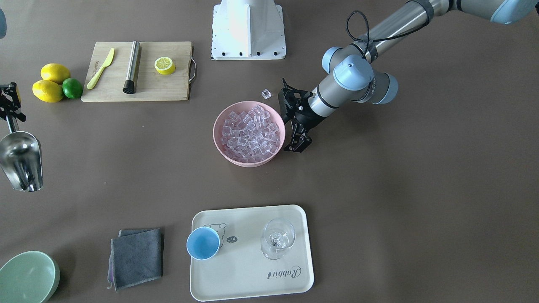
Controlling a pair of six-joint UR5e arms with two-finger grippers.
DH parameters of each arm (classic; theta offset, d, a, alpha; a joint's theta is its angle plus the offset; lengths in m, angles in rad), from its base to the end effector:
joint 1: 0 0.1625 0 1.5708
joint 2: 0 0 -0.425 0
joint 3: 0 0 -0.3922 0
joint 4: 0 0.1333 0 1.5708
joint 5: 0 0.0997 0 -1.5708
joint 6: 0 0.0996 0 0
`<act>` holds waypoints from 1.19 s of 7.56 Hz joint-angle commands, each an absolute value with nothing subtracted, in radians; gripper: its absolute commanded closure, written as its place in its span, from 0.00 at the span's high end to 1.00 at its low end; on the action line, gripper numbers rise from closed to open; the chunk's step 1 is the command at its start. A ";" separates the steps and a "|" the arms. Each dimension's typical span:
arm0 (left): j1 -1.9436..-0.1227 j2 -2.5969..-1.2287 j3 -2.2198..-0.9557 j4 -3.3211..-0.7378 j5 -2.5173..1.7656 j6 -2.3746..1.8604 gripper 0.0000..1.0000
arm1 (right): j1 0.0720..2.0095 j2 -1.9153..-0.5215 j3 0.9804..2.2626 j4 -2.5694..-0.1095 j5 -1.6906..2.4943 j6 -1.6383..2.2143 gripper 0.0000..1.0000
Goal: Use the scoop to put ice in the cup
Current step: 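Carry the metal scoop with the right gripper toward the pink bowl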
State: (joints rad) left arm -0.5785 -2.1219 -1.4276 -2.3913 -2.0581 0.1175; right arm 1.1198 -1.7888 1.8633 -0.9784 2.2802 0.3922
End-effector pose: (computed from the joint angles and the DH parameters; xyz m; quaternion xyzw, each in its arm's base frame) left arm 0.5378 -0.4547 0.3046 0.4231 0.4155 0.5360 0.6008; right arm -0.1233 -0.4117 0.5460 0.1458 -0.4250 -0.1397 0.8824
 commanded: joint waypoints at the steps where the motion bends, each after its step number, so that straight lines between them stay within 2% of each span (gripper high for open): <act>1: -0.572 -2.125 -1.427 -2.391 -2.066 0.089 0.99 | 1.135 -1.763 2.006 -1.144 2.292 0.230 0.00; 2: -0.563 -2.126 -1.427 -2.391 -2.066 0.090 0.99 | 1.134 -1.761 2.072 -1.184 2.293 0.212 0.00; 4: -0.563 -2.129 -1.427 -2.390 -2.063 0.094 0.99 | 1.025 -1.592 2.080 -1.388 2.264 0.057 0.00; 5: -0.560 -2.129 -1.427 -2.390 -2.059 0.094 0.99 | 0.979 -1.448 2.136 -1.690 2.200 -0.086 0.00; 6: -0.560 -2.128 -1.427 -2.391 -2.060 0.094 0.99 | 0.894 -1.229 2.190 -2.072 2.049 -0.207 0.00; 7: -0.560 -2.128 -1.427 -2.391 -2.062 0.094 0.99 | 0.843 -1.087 2.189 -2.273 1.975 -0.268 0.00; 9: -0.560 -2.128 -1.428 -2.391 -2.063 0.095 0.99 | 0.825 -1.048 2.201 -2.354 1.930 -0.369 0.00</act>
